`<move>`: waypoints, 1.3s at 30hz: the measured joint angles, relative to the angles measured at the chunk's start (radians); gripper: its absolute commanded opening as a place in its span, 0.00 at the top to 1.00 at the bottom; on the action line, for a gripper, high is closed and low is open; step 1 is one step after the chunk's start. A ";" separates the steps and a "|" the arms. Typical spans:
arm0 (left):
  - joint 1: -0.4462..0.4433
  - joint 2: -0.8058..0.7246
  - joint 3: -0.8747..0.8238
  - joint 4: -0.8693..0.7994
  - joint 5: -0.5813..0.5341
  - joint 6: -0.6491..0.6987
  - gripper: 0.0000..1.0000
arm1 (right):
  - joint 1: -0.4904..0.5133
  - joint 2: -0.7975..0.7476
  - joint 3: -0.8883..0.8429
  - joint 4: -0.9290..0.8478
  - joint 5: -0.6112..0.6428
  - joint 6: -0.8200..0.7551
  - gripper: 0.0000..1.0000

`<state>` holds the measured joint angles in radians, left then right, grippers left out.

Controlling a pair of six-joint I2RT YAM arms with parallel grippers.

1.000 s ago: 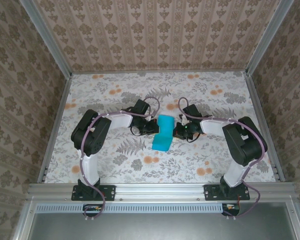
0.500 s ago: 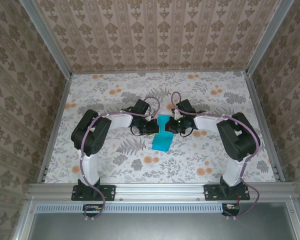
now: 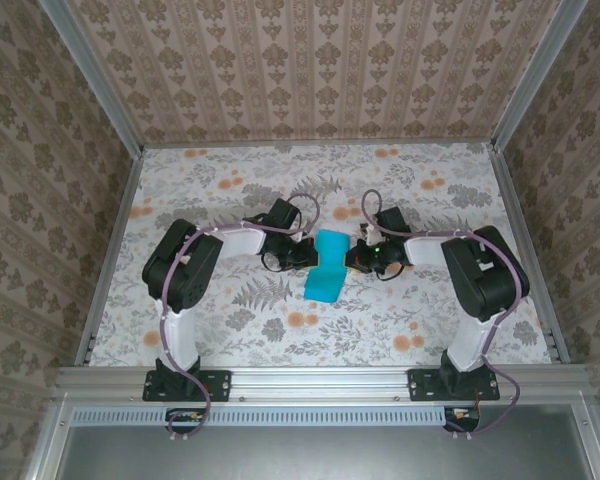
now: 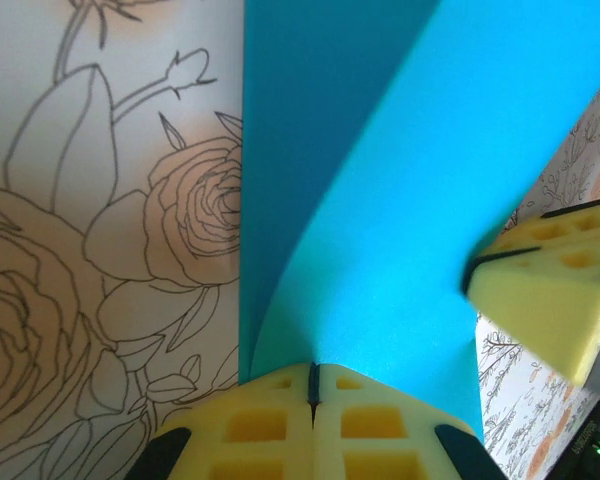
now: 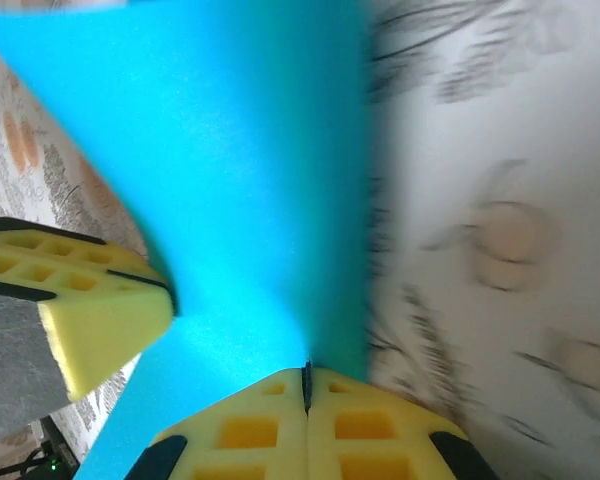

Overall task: Fold a paper plane with a square sheet of paper (pick it up from the middle)
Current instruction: Fold the square sheet of paper in half at the center of the table.

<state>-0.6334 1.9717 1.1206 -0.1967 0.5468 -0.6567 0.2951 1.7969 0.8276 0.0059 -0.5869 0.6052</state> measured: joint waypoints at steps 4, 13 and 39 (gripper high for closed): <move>-0.001 -0.002 0.000 0.000 -0.005 -0.002 1.00 | -0.021 -0.034 0.002 -0.051 0.041 0.000 1.00; -0.001 -0.002 0.000 0.000 -0.006 -0.002 1.00 | 0.104 -0.005 0.144 -0.047 0.059 0.008 1.00; -0.008 -0.010 -0.015 0.021 -0.021 -0.017 1.00 | -0.074 -0.006 0.119 0.021 0.054 0.023 1.00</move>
<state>-0.6411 1.9614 1.1053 -0.1757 0.5262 -0.6739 0.2207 1.7912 0.9470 0.0273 -0.5327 0.6281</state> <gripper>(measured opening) 0.048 0.061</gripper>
